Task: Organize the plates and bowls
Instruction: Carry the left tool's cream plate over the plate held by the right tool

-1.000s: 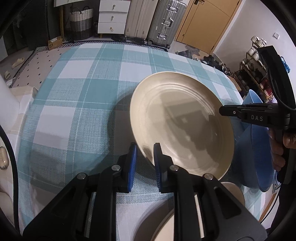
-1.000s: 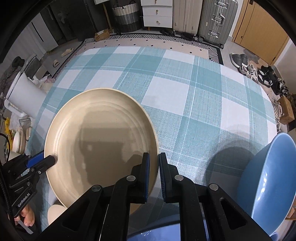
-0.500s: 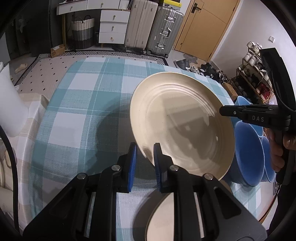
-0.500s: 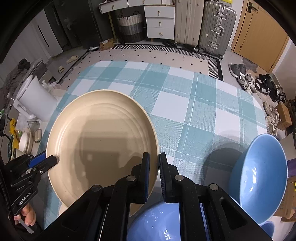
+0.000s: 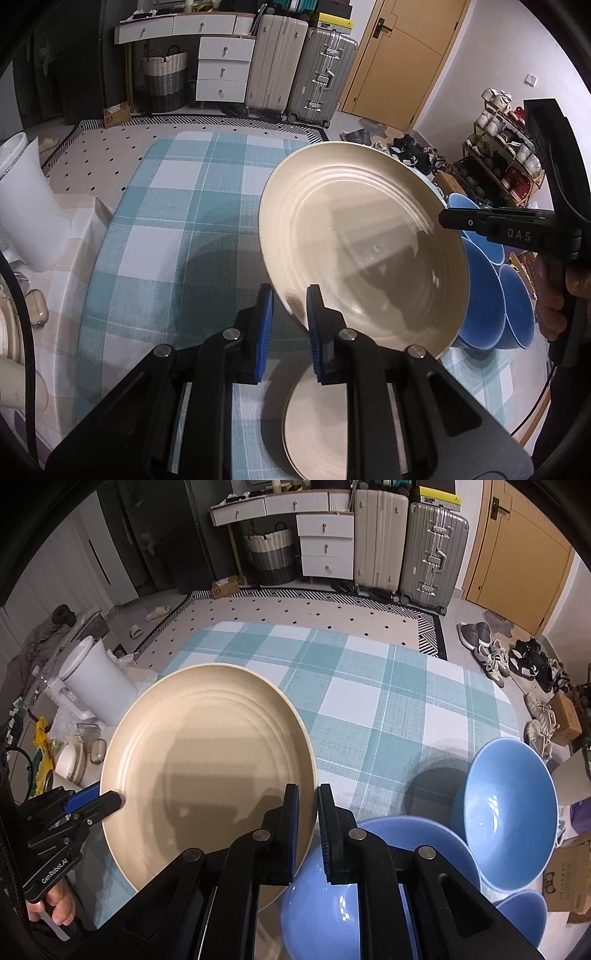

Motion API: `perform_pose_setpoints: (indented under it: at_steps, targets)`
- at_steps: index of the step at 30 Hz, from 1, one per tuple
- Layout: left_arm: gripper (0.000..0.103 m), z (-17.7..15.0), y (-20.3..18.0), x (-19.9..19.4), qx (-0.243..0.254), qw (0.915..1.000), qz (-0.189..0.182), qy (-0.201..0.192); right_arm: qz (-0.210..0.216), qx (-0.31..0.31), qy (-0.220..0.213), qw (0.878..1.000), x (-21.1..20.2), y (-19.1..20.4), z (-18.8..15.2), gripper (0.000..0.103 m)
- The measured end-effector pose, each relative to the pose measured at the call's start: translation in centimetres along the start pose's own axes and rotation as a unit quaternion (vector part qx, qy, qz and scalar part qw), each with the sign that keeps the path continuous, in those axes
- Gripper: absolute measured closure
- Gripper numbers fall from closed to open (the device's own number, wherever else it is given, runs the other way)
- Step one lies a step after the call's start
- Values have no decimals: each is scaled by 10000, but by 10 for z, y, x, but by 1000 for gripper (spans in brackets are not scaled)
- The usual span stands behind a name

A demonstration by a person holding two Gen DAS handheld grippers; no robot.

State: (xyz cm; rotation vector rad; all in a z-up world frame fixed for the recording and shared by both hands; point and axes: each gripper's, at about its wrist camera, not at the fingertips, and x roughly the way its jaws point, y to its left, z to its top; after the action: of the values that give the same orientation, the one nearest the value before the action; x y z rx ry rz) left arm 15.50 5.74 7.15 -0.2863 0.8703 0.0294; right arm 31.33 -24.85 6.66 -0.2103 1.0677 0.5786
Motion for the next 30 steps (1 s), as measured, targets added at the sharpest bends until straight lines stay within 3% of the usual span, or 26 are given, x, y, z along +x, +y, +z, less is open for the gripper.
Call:
perform_pose_setpoints:
  at_steps: [12,30]
  targets:
    - [88,-23,-15,-39,79,9999,-63,-106,103,62,-261,9996,-35,6,-29,92]
    - [88,-56,-19,-61,126,9997,-17,-189,344,124,-394,9986,-51,15,-73,92]
